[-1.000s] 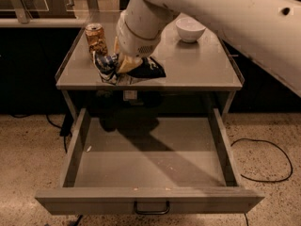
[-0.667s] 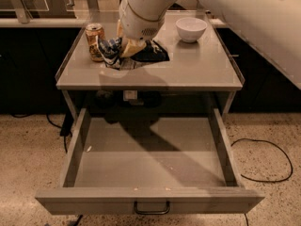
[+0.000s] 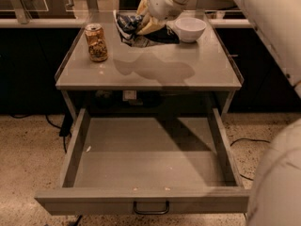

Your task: Pick blue chip bag from top drawer and place on counter

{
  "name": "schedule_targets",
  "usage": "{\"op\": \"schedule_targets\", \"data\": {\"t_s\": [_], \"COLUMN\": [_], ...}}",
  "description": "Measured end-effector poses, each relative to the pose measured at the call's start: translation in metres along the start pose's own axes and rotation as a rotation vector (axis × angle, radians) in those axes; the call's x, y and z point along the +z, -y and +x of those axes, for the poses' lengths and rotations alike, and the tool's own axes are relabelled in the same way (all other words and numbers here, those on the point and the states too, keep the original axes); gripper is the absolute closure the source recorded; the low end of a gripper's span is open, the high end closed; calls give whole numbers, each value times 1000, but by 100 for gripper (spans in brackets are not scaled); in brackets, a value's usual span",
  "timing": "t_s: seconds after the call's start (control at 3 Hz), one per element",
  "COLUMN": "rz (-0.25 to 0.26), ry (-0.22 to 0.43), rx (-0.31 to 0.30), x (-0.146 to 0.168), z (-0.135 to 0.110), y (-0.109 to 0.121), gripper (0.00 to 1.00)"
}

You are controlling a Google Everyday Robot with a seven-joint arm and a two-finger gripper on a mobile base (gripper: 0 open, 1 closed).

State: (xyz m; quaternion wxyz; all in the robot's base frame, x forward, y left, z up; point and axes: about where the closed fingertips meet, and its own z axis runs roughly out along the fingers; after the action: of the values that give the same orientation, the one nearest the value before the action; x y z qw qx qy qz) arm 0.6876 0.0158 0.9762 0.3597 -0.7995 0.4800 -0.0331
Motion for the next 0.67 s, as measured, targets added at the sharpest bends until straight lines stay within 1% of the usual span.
{"op": "schedule_targets", "data": {"t_s": [0.33,0.67], "rz": [20,-3], "ry": [64,97], "rx": [8,36], "x": [13,47], "z": [26,45], "y": [14,12], "gripper": [100,100]}}
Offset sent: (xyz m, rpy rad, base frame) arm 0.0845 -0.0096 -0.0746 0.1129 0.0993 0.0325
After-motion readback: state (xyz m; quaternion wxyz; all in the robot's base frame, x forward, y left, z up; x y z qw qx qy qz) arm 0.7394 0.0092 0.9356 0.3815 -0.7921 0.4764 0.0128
